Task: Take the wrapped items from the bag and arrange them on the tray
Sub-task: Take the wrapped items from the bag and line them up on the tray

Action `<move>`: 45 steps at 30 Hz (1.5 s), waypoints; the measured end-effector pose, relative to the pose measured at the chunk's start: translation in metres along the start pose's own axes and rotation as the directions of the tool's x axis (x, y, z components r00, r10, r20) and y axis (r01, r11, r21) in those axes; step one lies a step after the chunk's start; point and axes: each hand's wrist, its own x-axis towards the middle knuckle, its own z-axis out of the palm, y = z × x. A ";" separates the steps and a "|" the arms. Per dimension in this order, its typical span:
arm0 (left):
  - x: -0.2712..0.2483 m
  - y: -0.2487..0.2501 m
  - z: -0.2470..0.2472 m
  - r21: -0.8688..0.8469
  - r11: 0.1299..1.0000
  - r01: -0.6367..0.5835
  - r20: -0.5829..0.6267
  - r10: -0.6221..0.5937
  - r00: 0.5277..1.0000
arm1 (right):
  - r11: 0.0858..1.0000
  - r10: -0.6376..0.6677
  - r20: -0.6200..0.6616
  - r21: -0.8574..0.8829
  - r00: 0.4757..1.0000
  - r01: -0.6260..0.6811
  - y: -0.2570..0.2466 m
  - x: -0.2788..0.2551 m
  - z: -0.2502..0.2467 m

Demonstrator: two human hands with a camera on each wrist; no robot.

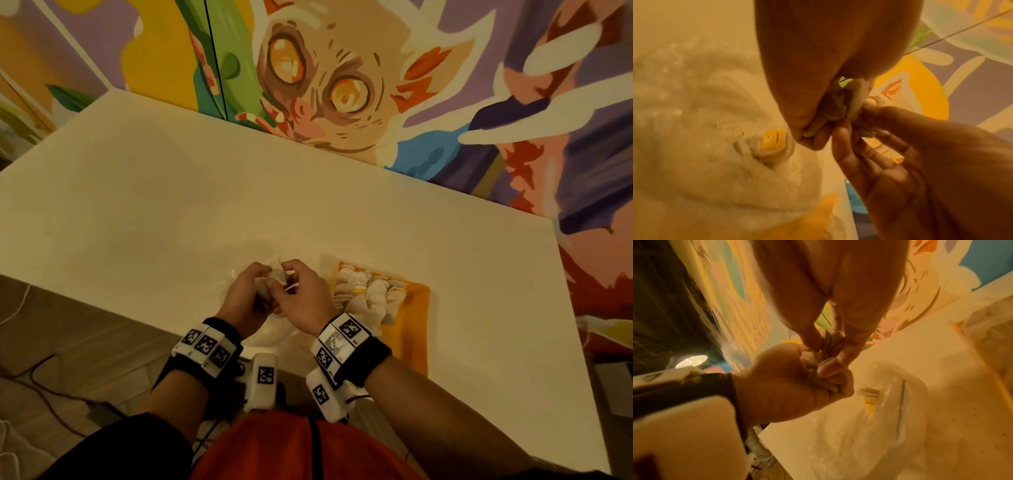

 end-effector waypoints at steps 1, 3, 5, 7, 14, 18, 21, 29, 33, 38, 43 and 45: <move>0.000 -0.002 0.003 -0.050 0.999 0.005 0.004 -0.004 1.000 | 0.999 -0.028 -0.014 -0.025 0.999 0.028 0.002 -0.001 0.000; -0.001 -0.005 0.006 -0.153 0.988 0.029 -0.019 -0.033 0.999 | 0.988 -0.104 -0.001 -0.118 0.995 0.103 0.003 -0.003 0.001; -0.001 -0.009 0.008 -0.216 0.975 0.052 -0.027 -0.059 0.998 | 0.964 -0.154 0.051 -0.212 0.987 0.161 0.006 -0.003 0.002; -0.001 -0.012 0.008 -0.229 0.971 0.064 -0.002 -0.067 0.998 | 0.934 -0.163 0.071 -0.309 0.984 0.177 0.008 -0.004 0.002; -0.001 -0.015 0.009 -0.064 0.997 0.038 0.093 -0.032 0.995 | 0.917 -0.113 -0.027 -0.388 0.993 0.094 0.007 -0.001 -0.019; -0.002 -0.018 0.020 0.034 0.998 -0.049 0.063 0.047 0.997 | 0.917 -0.086 -0.039 -0.394 0.996 0.064 0.007 0.000 -0.032; -0.004 -0.019 0.027 0.105 0.990 -0.100 0.038 0.096 0.995 | 0.929 -0.082 -0.011 -0.363 0.997 0.072 0.009 -0.003 -0.037; -0.009 -0.023 0.036 0.191 0.978 -0.087 0.094 0.070 0.993 | 0.998 -0.002 -0.081 -0.060 0.997 -0.002 0.034 -0.017 -0.063; -0.004 -0.032 0.042 0.268 0.960 -0.083 0.081 0.063 0.995 | 0.997 0.075 -0.118 0.027 0.990 -0.072 0.050 -0.024 -0.075; 0.002 -0.037 0.051 0.207 0.977 -0.051 0.039 0.044 0.998 | 0.961 0.161 -0.199 0.255 0.967 -0.108 0.068 -0.031 -0.093; 0.005 -0.038 0.064 0.138 0.990 0.022 0.133 -0.041 0.990 | 0.923 0.158 -0.198 0.379 0.967 -0.073 0.078 -0.041 -0.109; 0.005 -0.043 0.073 0.273 0.962 -0.029 0.191 -0.025 0.981 | 0.947 0.133 -0.192 0.313 0.972 -0.067 0.086 -0.043 -0.110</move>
